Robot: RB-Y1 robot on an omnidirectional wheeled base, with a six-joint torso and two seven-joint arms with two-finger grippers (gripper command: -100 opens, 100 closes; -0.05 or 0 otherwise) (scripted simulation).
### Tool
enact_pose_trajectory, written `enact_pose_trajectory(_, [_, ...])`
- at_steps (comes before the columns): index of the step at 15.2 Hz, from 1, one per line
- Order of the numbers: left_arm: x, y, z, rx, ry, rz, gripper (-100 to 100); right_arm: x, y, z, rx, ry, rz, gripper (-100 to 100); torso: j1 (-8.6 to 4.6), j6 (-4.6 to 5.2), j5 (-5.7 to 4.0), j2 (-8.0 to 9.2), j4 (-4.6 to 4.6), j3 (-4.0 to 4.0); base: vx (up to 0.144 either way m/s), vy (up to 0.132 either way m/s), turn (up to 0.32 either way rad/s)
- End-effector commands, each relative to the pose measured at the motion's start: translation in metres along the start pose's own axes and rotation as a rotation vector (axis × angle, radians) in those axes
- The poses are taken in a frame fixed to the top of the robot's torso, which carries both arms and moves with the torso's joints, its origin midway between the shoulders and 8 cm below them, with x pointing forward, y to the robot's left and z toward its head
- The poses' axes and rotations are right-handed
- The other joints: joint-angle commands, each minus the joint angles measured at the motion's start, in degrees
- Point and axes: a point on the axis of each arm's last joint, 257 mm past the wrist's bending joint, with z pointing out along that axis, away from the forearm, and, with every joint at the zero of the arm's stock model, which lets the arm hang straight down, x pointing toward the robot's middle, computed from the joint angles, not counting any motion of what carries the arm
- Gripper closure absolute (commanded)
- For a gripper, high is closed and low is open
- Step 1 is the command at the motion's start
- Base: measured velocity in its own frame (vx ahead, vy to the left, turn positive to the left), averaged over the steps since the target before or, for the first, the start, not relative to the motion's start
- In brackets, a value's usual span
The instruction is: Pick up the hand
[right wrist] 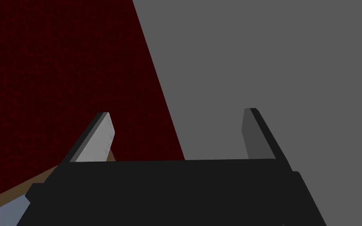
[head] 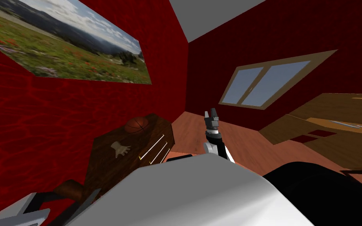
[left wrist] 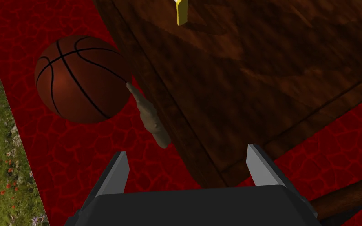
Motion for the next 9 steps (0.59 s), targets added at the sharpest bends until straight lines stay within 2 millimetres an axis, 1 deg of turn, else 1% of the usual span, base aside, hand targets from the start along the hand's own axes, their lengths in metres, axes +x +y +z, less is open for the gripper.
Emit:
enact_pose_trajectory(1, [-0.018, 0.020, -0.025, -0.065, -0.005, 0.015, -100, 0.000, 0.000, 0.000, 0.000, 0.000, 0.000, 0, 0.00, 0.00, 0.00, 0.00, 0.00, 0.00, 0.053, -0.020, -0.150])
enact_pose_trajectory(2, [-0.019, 0.024, -0.027, -0.073, -0.007, 0.014, -100, 0.000, 0.000, 0.000, 0.000, 0.000, 0.000, 0, -0.01, 0.03, -0.01, -0.03, -0.01, -0.01, 0.059, -0.020, -0.199])
enact_pose_trajectory(3, [-0.020, 0.030, -0.030, -0.088, -0.012, 0.013, -100, 0.000, 0.000, 0.000, 0.000, 0.000, 0.000, 0, -0.01, 0.03, 0.00, -0.05, -0.01, -0.03, 0.039, -0.012, -0.095])
enact_pose_trajectory(4, [-0.020, 0.030, -0.031, -0.089, -0.012, 0.013, -100, 0.000, 0.000, 0.000, 0.000, 0.000, 0.000, 0, 0.01, 0.01, 0.00, -0.03, -0.01, -0.02, 0.019, -0.006, -0.008])
enact_pose_trajectory(5, [-0.034, 0.042, -0.051, -0.140, -0.015, 0.025, -100, 0.000, 0.000, 0.000, 0.000, 0.000, 0.000, 0, 0.02, -0.01, 0.01, 0.02, 0.00, 0.01, 0.038, -0.011, -0.183])
enact_pose_trajectory(6, [-0.036, 0.050, -0.056, -0.158, -0.021, 0.023, -100, 0.000, 0.000, 0.000, 0.000, 0.000, 0.000, 0, 0.02, 0.03, 0.00, 0.01, 0.00, 0.01, 0.051, -0.012, -0.223])
enact_pose_trajectory(7, [-0.037, 0.052, -0.058, -0.164, -0.023, 0.023, -100, 0.000, 0.000, 0.000, 0.000, 0.000, 0.000, 0, 0.02, 0.03, 0.00, -0.02, 0.00, -0.01, 0.040, -0.007, -0.077])
enact_pose_trajectory(8, [-0.050, 0.060, -0.077, -0.209, -0.026, 0.035, -100, 0.000, 0.000, 0.000, 0.000, 0.000, 0.000, 0, 0.02, 0.01, 0.01, -0.01, 0.00, -0.01, 0.055, -0.016, -0.194])
enact_pose_trajectory(9, [-0.053, 0.070, -0.085, -0.234, -0.035, 0.032, -100, 0.000, 0.000, 0.000, 0.000, 0.000, 0.000, 0, 0.02, 0.04, -0.01, -0.04, -0.01, -0.02, 0.069, -0.014, -0.190])
